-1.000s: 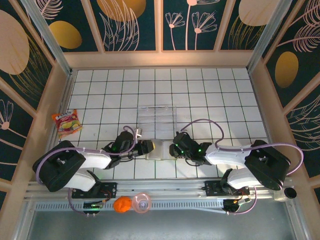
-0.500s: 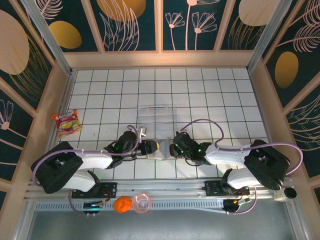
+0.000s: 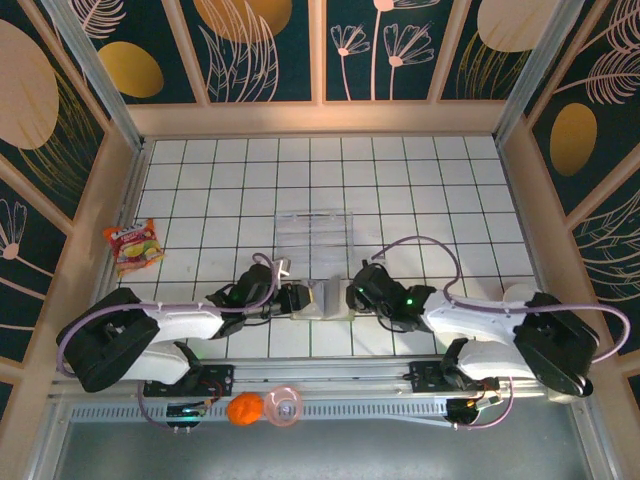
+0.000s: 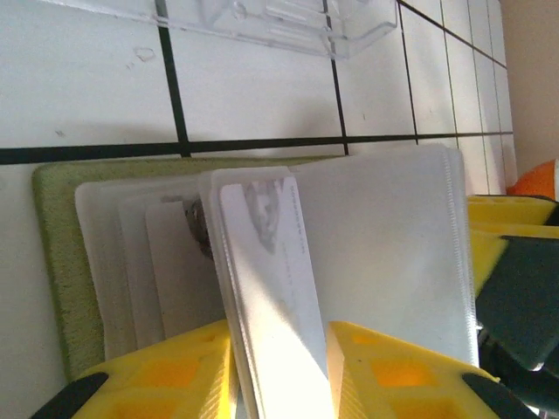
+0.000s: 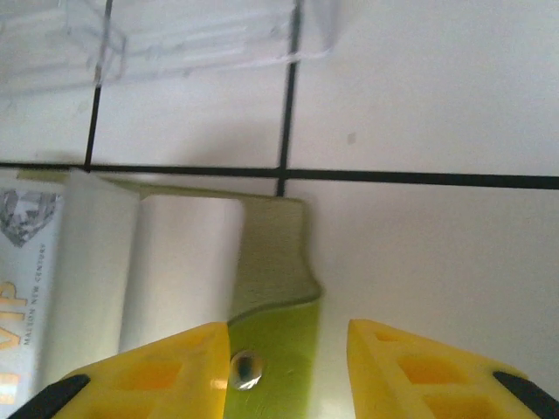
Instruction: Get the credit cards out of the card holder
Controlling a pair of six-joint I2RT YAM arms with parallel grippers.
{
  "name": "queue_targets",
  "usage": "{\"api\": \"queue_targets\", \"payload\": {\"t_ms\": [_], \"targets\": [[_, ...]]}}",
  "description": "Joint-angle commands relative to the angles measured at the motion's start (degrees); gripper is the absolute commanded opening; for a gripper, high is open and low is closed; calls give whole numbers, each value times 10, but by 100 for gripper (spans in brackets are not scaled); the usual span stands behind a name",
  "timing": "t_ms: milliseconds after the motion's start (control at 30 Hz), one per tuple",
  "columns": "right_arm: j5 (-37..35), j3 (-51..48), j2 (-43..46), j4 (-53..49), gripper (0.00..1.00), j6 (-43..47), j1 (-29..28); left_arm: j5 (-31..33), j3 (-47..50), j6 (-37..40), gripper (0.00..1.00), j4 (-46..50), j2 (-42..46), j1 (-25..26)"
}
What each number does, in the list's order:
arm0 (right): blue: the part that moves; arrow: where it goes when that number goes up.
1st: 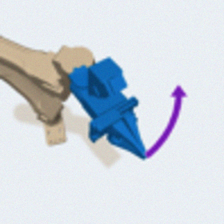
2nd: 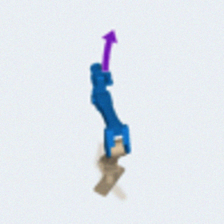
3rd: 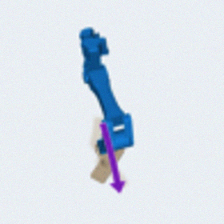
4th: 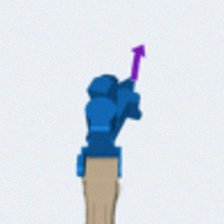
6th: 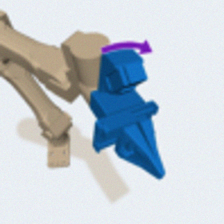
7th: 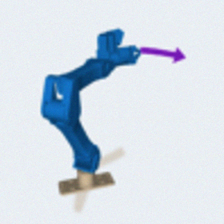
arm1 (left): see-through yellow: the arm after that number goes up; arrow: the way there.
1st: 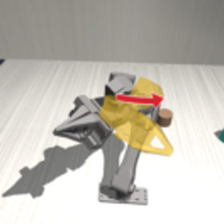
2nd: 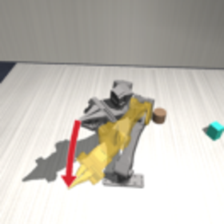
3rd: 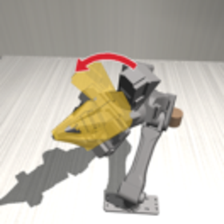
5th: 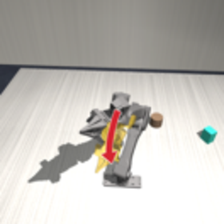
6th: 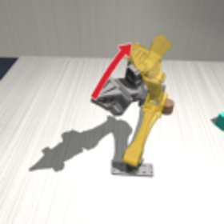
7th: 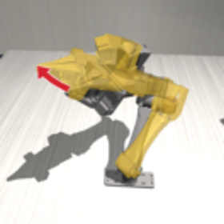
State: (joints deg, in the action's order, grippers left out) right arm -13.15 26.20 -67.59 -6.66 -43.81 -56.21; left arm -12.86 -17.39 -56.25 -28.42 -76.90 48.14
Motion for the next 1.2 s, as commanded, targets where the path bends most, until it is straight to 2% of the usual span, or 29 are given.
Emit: {"api": "queue_targets", "payload": {"t_ms": [0,100,233,367,500,600,767,933,1000,1167], "targets": [[-78,-6,58,-100,42,-30,5,26,8,3,34,37,29,3],[-79,2,132,-112,43,-17,4,47,7,16,38,75,76,3],[11,20,183,-36,36,44,3,92,-11,44,43,149,144,3],[113,44,114,47,26,63,1,81,-36,86,45,158,170,4],[189,47,7,130,19,59,1,49,-61,98,43,115,107,15],[216,38,-56,170,17,49,-1,26,-60,93,42,63,44,19],[189,8,-107,174,16,24,-1,57,-53,82,34,57,-30,20],[130,-15,-117,145,15,3,2,97,-19,55,27,57,-52,20],[104,-20,-118,131,15,-2,2,97,-5,46,24,57,-55,20],[90,-21,-124,130,15,4,5,77,32,25,20,39,-59,20]]}}
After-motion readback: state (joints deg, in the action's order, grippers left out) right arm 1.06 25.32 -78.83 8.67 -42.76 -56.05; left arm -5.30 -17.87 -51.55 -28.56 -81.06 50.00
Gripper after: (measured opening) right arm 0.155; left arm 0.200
